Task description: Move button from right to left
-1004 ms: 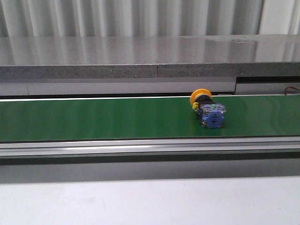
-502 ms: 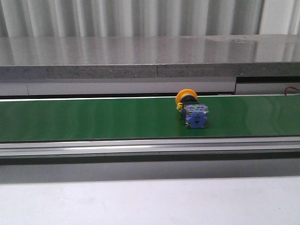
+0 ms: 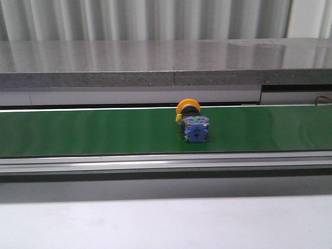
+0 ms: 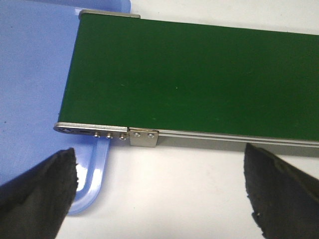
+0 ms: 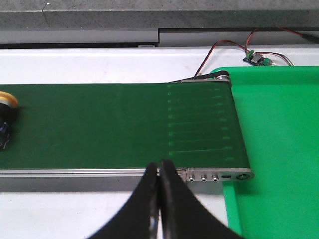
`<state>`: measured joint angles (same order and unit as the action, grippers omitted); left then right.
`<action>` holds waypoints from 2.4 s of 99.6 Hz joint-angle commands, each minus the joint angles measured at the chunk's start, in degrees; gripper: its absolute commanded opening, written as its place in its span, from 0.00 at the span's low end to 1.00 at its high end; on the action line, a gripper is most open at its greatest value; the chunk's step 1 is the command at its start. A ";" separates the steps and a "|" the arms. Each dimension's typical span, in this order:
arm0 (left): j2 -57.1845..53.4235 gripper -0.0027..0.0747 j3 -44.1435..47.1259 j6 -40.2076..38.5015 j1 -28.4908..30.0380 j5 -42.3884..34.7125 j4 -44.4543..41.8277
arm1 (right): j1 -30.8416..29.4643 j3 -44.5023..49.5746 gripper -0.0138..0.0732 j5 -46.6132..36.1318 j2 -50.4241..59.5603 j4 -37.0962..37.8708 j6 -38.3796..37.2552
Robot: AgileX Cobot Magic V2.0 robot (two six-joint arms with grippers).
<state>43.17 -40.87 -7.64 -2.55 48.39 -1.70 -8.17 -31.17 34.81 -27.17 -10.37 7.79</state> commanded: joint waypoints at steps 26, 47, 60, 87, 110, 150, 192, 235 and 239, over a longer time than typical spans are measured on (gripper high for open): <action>0.79 0.88 -1.99 -0.54 -0.49 -2.98 1.70 | 0.06 -1.29 0.08 -4.19 -0.21 -0.24 0.38; 4.21 0.88 -4.53 3.64 -0.49 -2.99 8.52 | 0.06 -1.29 0.08 -4.19 -0.21 -0.24 0.38; 7.52 0.88 -7.13 5.08 -1.30 -3.88 11.85 | 0.06 -1.29 0.08 -4.19 -0.21 -0.24 0.38; 16.80 0.88 -12.62 0.71 -14.25 -9.71 10.69 | 0.06 -1.29 0.08 -4.19 -0.21 -0.24 0.38; 27.06 0.88 -17.01 -13.71 -27.25 -12.90 -2.59 | 0.06 -1.29 0.08 -4.19 -0.21 -0.24 0.38; 44.19 0.88 -29.03 -17.00 -35.75 -14.67 -6.01 | 0.06 -1.29 0.08 -4.19 -0.21 -0.24 0.38; 56.38 0.86 -32.65 -18.75 -35.75 -12.94 -5.36 | 0.06 -1.29 0.08 -4.19 -0.21 -0.24 0.38; 56.59 0.00 -32.65 -18.89 -35.75 -10.11 -6.17 | 0.06 -1.29 0.08 -4.19 -0.21 -0.24 0.38; 55.98 0.01 -32.65 -18.89 -35.64 -9.88 -6.60 | 0.06 -1.29 0.08 -4.19 -0.21 -0.24 0.38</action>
<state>102.79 -71.94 -25.99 -37.87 39.25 -7.69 -8.17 -31.17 34.81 -27.17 -10.37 7.79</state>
